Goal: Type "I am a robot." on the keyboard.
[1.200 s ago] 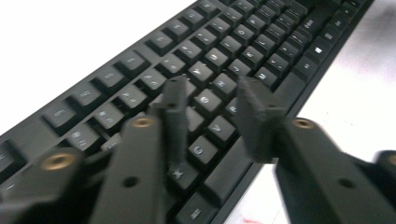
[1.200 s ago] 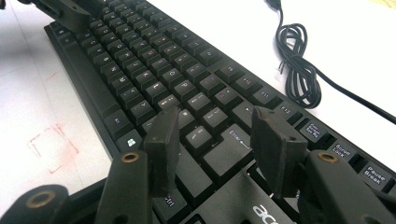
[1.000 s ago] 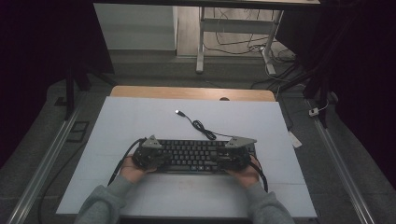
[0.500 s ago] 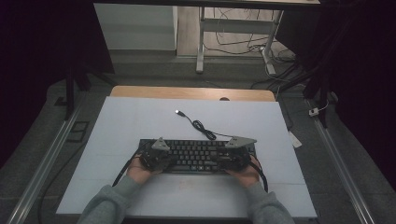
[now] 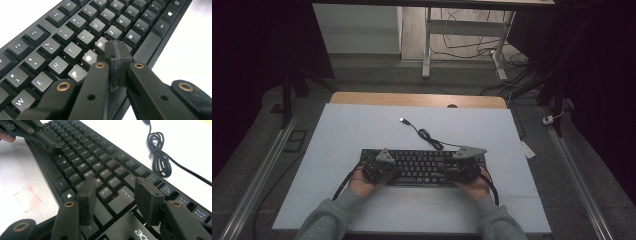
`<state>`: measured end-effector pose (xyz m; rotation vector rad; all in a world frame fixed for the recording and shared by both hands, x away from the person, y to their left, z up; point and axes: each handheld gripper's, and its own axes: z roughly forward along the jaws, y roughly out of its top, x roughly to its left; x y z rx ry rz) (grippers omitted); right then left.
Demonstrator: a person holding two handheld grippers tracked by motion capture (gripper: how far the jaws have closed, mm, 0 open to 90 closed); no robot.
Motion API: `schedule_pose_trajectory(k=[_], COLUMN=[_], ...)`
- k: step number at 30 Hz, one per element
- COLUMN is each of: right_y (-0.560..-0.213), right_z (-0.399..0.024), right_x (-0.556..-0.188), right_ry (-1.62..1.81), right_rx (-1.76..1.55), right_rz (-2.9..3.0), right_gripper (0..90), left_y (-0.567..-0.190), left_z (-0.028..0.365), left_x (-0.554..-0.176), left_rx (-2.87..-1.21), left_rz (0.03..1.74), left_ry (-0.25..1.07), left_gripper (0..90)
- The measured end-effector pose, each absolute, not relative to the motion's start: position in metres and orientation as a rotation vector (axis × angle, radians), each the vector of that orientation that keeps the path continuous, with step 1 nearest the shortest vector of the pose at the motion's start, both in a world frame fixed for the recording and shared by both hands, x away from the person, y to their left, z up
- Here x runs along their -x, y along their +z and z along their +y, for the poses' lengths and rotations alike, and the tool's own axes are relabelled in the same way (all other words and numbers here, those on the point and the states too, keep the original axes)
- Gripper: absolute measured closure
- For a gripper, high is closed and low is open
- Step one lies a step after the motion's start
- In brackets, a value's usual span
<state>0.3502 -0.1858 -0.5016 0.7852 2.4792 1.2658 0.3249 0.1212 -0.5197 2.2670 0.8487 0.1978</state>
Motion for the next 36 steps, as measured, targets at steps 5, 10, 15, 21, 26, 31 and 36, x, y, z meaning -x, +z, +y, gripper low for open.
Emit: schedule_pose_trajectory(k=[5,10,15,21,26,31,36], right_y=[-0.501,-0.5,-0.5,-0.5,-0.5,-0.499,-0.498], right_z=[-0.186,-0.187,-0.187,-0.187,-0.186,-0.186,-0.185], right_x=[-0.35,-0.35,-0.35,-0.35,-0.35,-0.35,-0.349], right_ry=[1.27,1.274,1.276,1.273,1.28,1.29,1.289], right_rx=[-0.783,-0.783,-0.776,-0.779,-0.771,-0.77,-0.765], right_rz=[2.474,2.471,2.473,2.47,2.469,2.465,2.464], right_gripper=[52.5,52.4,52.3,52.2,52.2,52.1,52.1], left_y=[-0.513,-0.501,-0.497,-0.497,-0.496,-0.497,-0.498], left_z=[0.127,0.147,0.169,0.184,0.188,0.189,0.188], left_x=[-0.322,-0.318,-0.318,-0.317,-0.318,-0.318,-0.318], left_rx=[-2.222,-2.158,-2.095,-2.044,-2.033,-2.036,-2.043], left_rz=[0.847,0.879,0.941,1.021,1.034,1.043,1.043], left_ry=[0.209,0.24,0.255,0.258,0.255,0.257,0.259], left_gripper=[89.0,88.8,79.0,48.5,41.6,39.0,38.1])
